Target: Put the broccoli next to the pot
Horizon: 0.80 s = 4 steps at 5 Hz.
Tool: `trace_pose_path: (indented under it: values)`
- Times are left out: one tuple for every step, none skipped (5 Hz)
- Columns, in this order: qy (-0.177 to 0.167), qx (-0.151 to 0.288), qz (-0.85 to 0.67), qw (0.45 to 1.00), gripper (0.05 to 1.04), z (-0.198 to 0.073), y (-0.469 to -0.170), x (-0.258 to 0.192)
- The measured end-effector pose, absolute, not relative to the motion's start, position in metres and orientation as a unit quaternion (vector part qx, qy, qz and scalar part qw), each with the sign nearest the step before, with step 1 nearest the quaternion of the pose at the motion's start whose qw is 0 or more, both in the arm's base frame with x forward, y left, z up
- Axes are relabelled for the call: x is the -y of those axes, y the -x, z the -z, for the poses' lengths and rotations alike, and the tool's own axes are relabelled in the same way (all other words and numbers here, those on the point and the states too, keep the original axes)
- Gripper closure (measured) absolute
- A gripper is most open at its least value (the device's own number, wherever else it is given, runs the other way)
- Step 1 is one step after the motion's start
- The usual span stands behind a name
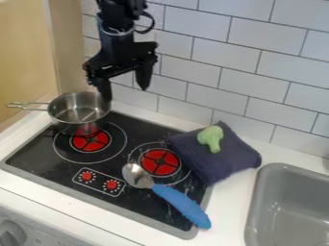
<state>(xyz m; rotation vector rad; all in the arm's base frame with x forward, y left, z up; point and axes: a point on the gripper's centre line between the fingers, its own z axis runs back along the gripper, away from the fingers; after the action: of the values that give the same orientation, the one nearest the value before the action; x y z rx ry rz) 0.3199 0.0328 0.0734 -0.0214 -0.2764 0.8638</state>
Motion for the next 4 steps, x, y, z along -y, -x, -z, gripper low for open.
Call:
trace_pose_path:
  values:
    - [0.009,0.131,-0.367,0.921,0.085,-0.069,-0.332,-0.011]
    - [0.028,0.131,-0.337,0.932,0.084,-0.066,-0.336,0.007]
    - [0.023,0.127,-0.284,0.950,0.085,-0.059,-0.342,0.032]
    - [0.038,0.115,-0.250,0.961,0.085,-0.050,-0.341,0.052]
